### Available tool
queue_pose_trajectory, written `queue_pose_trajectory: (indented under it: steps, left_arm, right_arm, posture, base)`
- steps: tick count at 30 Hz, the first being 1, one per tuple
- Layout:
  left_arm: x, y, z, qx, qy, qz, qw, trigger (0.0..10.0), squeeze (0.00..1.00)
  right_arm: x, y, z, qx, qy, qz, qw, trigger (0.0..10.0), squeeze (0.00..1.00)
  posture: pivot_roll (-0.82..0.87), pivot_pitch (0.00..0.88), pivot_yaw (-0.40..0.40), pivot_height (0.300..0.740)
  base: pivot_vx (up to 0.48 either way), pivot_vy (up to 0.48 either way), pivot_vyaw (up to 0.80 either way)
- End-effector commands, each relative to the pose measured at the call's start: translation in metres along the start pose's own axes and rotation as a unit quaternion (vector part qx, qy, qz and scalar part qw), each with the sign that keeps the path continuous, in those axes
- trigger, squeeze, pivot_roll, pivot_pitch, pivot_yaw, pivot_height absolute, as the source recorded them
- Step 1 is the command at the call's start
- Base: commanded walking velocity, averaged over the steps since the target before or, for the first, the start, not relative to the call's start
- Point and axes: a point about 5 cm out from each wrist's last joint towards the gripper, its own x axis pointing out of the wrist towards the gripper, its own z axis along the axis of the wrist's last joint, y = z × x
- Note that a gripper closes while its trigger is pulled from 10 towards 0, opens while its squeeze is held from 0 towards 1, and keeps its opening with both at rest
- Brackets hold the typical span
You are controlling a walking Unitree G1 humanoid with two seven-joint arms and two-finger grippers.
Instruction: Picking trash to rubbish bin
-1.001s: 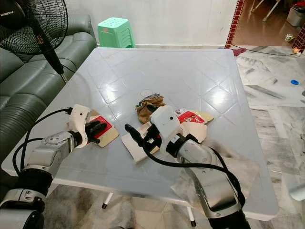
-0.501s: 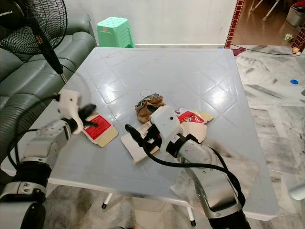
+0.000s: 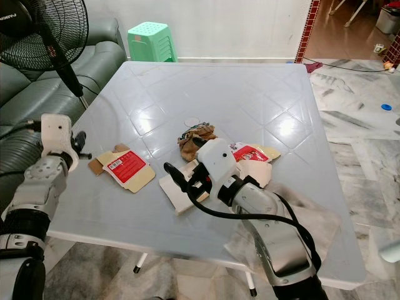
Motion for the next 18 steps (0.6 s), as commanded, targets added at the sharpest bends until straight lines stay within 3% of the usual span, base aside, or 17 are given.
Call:
queue_pose_trajectory:
  steps: [1, 9, 11, 18]
  left_arm:
    - [-0.001, -0.005, -0.012, 0.006, 0.024, -0.019, 1.000, 10.0, 1.00]
    - [-0.005, -0.028, -0.033, 0.003, 0.064, -0.070, 0.995, 10.0, 1.00]
    - [-0.007, -0.038, -0.039, 0.002, 0.075, -0.091, 0.993, 10.0, 1.00]
    - [-0.011, -0.055, -0.044, 0.001, 0.079, -0.125, 0.989, 10.0, 1.00]
  right_arm:
    - [0.002, 0.000, 0.002, -0.002, -0.004, 0.005, 1.000, 10.0, 0.00]
    - [0.002, 0.000, -0.001, 0.005, 0.002, 0.014, 1.000, 10.0, 0.00]
    - [0.001, 0.005, -0.008, 0.007, 0.028, 0.041, 0.999, 10.0, 0.00]
    - [-0.005, 0.003, -0.029, 0.019, 0.088, 0.040, 0.995, 10.0, 0.00]
  posture:
    - [-0.06, 0.026, 0.061, 0.740]
    - [-0.06, 0.022, 0.060, 0.740]
    - [-0.06, 0.020, 0.062, 0.740]
    - [-0.06, 0.025, 0.064, 0.740]
  base:
    - [0.000, 0.000, 0.00]
    - [0.000, 0.000, 0.00]
    - [0.000, 0.000, 0.00]
    - [0.000, 0.000, 0.00]
